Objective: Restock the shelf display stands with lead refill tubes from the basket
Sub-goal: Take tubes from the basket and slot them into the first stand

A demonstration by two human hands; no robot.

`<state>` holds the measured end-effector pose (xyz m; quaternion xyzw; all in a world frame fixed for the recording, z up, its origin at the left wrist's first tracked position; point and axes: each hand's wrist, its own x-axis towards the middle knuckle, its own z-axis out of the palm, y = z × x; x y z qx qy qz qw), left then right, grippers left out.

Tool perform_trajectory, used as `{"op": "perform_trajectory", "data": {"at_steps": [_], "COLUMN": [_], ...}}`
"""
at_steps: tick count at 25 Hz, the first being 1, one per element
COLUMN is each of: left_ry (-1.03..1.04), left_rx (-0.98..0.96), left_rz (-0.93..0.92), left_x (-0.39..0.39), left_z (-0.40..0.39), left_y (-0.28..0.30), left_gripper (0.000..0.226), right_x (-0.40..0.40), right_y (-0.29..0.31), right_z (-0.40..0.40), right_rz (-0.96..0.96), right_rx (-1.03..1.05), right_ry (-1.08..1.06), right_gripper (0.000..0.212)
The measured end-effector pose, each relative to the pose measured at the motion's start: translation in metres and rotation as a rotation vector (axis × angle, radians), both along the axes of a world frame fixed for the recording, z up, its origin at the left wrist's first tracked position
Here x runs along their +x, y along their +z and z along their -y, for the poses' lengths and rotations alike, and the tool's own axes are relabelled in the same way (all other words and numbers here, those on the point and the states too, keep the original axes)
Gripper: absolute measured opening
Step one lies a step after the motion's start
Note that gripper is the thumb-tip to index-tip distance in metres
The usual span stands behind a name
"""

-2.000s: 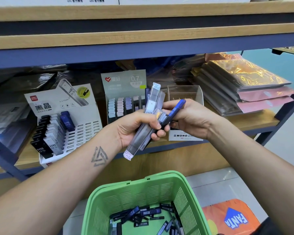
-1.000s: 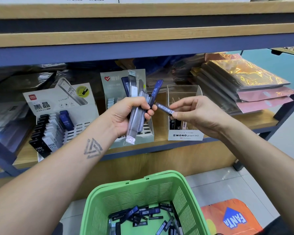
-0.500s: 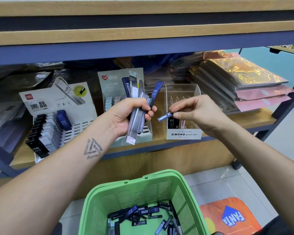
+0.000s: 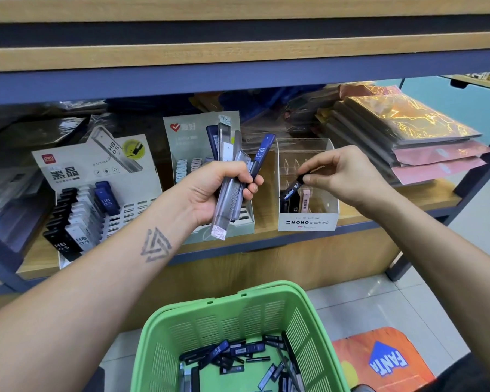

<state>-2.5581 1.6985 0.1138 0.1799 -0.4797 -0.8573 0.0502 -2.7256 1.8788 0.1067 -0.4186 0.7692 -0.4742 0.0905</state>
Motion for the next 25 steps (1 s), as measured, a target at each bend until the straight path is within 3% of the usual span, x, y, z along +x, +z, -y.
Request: {"op": "perform_trajectory", "data": {"at_steps": [8, 13, 25], "left_ry": [0.013, 0.0, 0.001], "left_rx": [-0.016, -0.007, -0.011], "left_rz": [0.007, -0.012, 0.004], "left_x": [-0.002, -0.003, -0.005], "left_z": [-0.002, 0.001, 0.007], "left_y": [0.001, 0.001, -0.002], "left_gripper": [0.024, 0.027, 0.031], "right_x": [-0.018, -0.027, -0.032], "right_y": [0.009, 0.006, -0.016], "right_z": [0.011, 0.033, 0.053], "right_rz": [-0.233, -0.418, -0.383], "right_rx": [-0.018, 0.065, 0.162], "right_ry": [-0.168, -0.24, -0.28], "right_gripper": [0.021, 0.023, 0.015]}}
